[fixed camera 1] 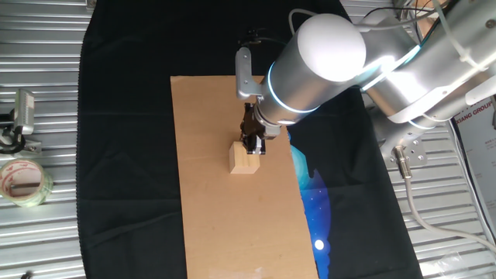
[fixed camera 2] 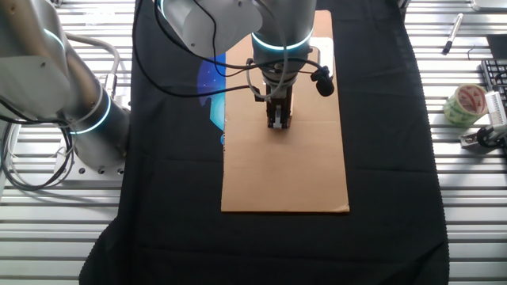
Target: Use the gripper to push the small block from left to right
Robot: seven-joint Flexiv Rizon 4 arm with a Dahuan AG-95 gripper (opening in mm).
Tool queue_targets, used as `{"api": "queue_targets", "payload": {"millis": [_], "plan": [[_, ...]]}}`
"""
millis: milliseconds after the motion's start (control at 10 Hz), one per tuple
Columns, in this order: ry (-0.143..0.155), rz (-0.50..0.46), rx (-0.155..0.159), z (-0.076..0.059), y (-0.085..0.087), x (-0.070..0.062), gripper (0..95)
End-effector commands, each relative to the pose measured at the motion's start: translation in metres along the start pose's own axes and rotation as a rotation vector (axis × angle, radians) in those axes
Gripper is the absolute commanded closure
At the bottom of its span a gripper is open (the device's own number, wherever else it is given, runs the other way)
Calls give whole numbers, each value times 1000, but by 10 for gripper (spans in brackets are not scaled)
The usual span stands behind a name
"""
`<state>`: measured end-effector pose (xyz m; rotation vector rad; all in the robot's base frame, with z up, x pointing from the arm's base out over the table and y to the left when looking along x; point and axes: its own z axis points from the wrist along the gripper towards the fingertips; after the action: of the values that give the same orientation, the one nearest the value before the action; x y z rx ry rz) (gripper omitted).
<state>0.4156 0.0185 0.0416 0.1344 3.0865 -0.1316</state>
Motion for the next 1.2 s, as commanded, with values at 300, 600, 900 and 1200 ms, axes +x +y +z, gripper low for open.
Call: {"api": "queue_targets", "payload": {"millis": [300,600,900,1200], "plan": [[0,5,3,0,1,0,950],[0,-5,-1,-1,-2,-1,950],[2,-30,-15,-3,-13,-2,950],[18,-28,-56,-9,-17,-2,950]]}}
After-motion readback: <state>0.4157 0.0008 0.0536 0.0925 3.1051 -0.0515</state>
